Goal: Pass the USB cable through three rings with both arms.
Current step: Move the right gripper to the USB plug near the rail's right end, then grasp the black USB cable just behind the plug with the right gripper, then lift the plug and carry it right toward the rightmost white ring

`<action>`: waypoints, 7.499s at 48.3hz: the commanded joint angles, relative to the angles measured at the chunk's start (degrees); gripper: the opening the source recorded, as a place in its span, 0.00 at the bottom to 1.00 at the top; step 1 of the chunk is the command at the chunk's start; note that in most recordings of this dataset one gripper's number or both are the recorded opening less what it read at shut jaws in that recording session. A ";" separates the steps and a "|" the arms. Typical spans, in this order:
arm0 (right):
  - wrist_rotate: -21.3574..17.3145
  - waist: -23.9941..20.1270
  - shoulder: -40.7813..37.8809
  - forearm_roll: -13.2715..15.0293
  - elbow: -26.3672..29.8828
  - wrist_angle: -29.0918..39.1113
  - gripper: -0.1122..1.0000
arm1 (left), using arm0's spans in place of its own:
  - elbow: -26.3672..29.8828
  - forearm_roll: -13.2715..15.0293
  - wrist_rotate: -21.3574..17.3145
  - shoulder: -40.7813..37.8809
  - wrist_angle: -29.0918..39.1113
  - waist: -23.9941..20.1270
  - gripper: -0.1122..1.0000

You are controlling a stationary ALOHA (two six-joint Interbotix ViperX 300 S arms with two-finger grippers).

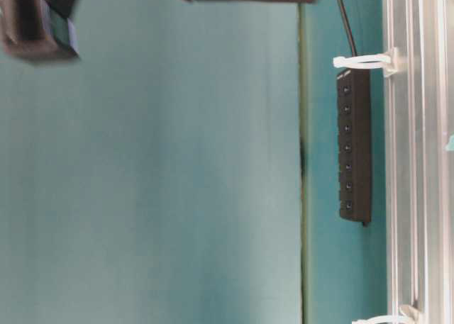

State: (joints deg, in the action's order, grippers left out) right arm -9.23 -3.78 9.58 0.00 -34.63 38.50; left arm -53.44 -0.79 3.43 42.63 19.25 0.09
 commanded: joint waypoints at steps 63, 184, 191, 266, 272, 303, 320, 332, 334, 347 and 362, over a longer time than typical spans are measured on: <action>0.18 -2.46 -16.88 0.35 7.12 -0.44 0.81 | 2.20 -0.35 -0.53 -0.70 -0.18 0.18 0.12; 2.64 -1.93 -22.15 1.85 7.03 -3.08 0.03 | 1.32 -0.44 -0.26 -0.70 -0.18 -0.09 0.12; 2.99 -1.93 -22.15 1.85 7.03 -2.99 0.03 | 1.32 -0.44 -0.26 -0.70 -0.18 -0.18 0.12; 7.38 -1.85 -9.76 2.55 16.00 28.48 0.03 | 1.41 -0.44 -0.35 -0.79 -0.62 -1.14 0.12; 7.38 -1.76 -8.09 5.54 17.31 32.26 0.03 | 1.41 -0.35 -0.35 -0.79 -0.62 -1.14 0.12; 4.39 0.26 5.89 8.88 4.48 36.39 0.03 | 1.32 -0.44 -0.18 -0.62 -0.26 -1.14 0.12; 2.02 0.26 12.48 8.35 -5.62 31.03 0.03 | 1.23 -0.44 -0.18 -0.88 -0.26 -1.93 0.12; 1.23 0.35 12.04 7.73 -10.63 23.91 0.03 | 1.23 -0.44 -0.18 -0.79 -0.18 -2.11 0.12; 1.23 0.53 11.95 7.73 -11.25 22.85 0.03 | 1.23 -0.44 -0.18 -0.79 -0.26 -2.11 0.12; 1.23 2.99 11.60 7.73 -14.94 18.72 0.03 | 1.32 -0.44 -0.18 -1.41 -0.18 -2.37 0.12; 1.23 3.60 10.20 7.47 -17.23 12.30 0.03 | 1.58 -0.44 -0.09 -2.29 -0.18 -2.37 0.12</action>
State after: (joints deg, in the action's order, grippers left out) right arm -7.38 -0.26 20.30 7.73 -51.77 52.29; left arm -53.00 -1.05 3.16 40.52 19.34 -2.20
